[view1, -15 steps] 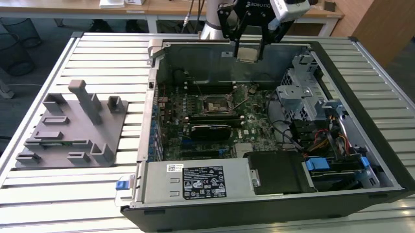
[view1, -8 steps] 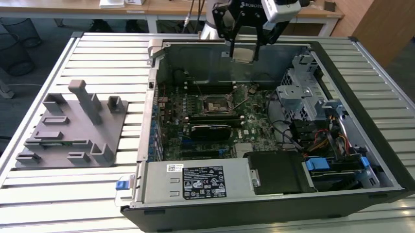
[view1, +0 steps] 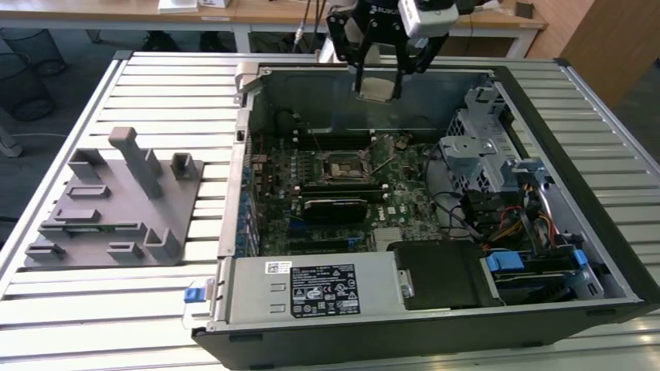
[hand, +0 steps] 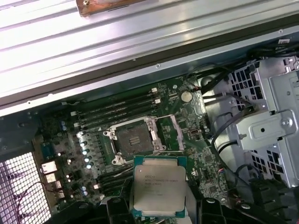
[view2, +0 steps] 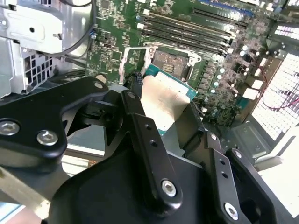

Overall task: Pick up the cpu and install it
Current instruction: 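Place the cpu into insertion slot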

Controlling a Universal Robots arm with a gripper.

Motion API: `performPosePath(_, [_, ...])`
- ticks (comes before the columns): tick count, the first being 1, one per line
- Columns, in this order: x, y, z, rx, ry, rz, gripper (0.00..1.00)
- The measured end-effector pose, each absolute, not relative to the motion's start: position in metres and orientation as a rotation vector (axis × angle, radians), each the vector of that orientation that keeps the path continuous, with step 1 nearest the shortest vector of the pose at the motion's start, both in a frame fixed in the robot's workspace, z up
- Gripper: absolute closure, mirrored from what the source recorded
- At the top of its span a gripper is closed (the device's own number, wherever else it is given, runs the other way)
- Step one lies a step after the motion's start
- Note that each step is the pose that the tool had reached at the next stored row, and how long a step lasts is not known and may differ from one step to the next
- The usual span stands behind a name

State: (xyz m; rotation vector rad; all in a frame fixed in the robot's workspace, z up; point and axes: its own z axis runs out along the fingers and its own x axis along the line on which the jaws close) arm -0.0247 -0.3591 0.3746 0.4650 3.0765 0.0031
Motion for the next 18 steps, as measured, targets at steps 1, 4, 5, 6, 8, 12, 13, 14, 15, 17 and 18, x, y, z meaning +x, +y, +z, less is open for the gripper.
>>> performPosePath(1, [-0.0294, -0.3591, 0.3740, 0.475, 3.075, 0.003, 0.47])
performPosePath(4, [-0.0331, -0.3590, 0.3724, 0.529, 3.066, 0.001, 0.47])
performPosePath(5, [-0.0331, -0.3590, 0.3715, 0.583, 3.056, 0.001, 0.47])
performPosePath(6, [-0.0332, -0.3590, 0.3711, 0.613, 3.050, 0.000, 0.47])
performPosePath(8, [-0.0332, -0.3590, 0.3702, 0.668, 3.038, -0.001, 0.47])
performPosePath(12, [-0.0332, -0.3590, 0.3684, 0.771, 3.014, -0.002, 0.47])
performPosePath(13, [-0.0332, -0.3590, 0.3681, 0.797, 3.007, -0.003, 0.47])
performPosePath(14, [-0.0332, -0.3590, 0.3678, 0.817, 3.001, -0.003, 0.47])
performPosePath(15, [-0.0332, -0.3590, 0.3675, 0.840, 2.995, -0.003, 0.47])
performPosePath(17, [-0.0332, -0.3590, 0.3669, 0.888, 2.981, -0.004, 0.47])
performPosePath(18, [-0.0333, -0.3590, 0.3665, 0.912, 2.974, -0.004, 0.47])
